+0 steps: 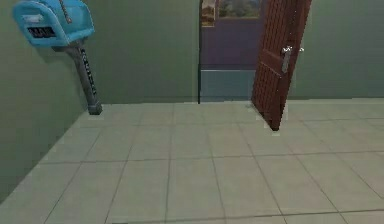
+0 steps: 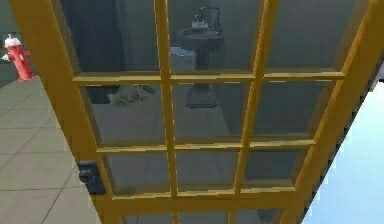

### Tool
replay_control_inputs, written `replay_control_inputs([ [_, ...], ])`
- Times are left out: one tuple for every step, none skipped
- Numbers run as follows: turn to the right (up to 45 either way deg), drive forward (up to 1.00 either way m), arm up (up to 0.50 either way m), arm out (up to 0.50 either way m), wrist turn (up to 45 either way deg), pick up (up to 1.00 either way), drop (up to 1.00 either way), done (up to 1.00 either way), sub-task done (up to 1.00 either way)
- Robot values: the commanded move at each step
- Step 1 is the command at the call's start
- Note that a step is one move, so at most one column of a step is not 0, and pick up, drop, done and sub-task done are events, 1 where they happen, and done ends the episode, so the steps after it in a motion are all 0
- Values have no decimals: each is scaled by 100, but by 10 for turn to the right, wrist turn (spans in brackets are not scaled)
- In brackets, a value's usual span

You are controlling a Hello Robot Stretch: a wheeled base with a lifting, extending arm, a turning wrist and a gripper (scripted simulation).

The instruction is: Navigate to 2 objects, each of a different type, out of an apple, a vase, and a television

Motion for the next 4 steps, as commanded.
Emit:
replay_control_inputs([
  [0, 5, 0, 0, 0, 0, 0, 0, 0],
  [90, 0, 0, 0, 0, 0, 0, 0, 0],
  [0, 100, 0, 0, 0, 0, 0, 0, 0],
  [30, 0, 0, 0, 0, 0, 0, 0, 0],
])
